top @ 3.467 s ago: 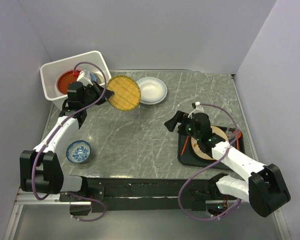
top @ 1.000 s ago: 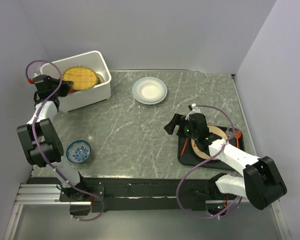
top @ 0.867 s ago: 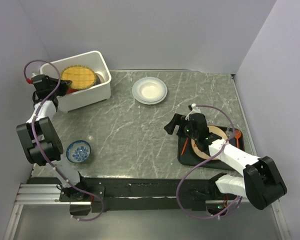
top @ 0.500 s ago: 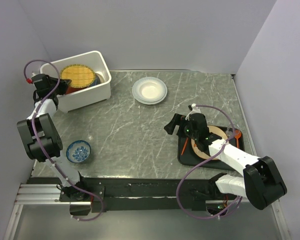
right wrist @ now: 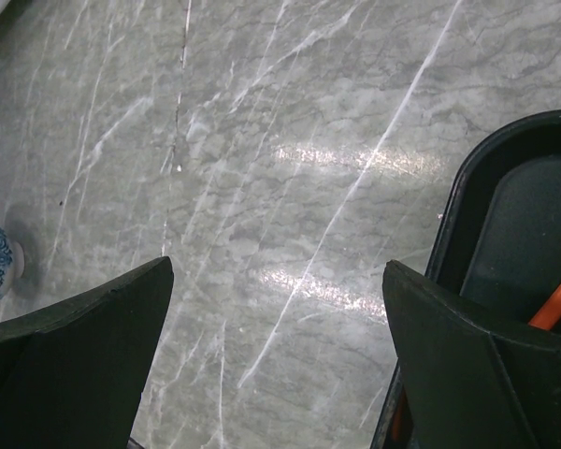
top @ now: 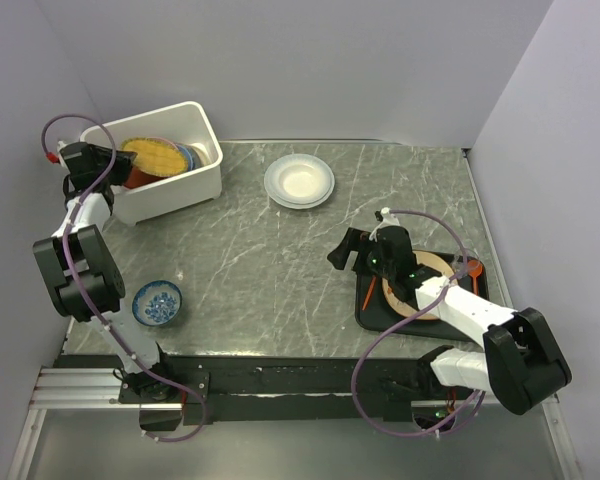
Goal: Place the plates into the plastic bin on the countertop
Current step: Place the plate in the plastic bin.
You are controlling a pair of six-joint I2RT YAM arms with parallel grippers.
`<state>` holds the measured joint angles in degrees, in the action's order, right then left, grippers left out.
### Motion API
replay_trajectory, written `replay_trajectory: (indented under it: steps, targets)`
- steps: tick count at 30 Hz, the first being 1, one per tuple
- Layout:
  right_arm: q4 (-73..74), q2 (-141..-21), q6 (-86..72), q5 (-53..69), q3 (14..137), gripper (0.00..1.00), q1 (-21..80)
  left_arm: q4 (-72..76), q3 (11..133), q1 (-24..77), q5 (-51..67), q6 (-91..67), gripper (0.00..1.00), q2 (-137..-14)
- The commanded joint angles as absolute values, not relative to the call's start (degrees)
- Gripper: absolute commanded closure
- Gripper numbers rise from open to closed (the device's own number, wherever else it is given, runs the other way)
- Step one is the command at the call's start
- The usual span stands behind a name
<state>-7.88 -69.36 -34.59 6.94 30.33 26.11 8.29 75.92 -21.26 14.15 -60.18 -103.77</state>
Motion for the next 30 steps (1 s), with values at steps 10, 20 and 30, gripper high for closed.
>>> replay_trajectory:
  steps: [10,20,30]
  targets:
    - [-8.09,-69.17,-33.49,6.33,34.45,0.00,26.46,6.60,75.95,-20.04,9.06,-57.05,0.14,-97.92]
    - [-7.03,-70.05,-33.40,5.98,36.47,0.00,26.28,5.53,73.83,-16.44,1.23,-53.00,0.05,-86.23]
    - [-7.65,-72.15,-34.19,6.85,38.58,0.00,26.28,6.51,75.67,-9.50,6.77,-49.23,0.05,-86.04]
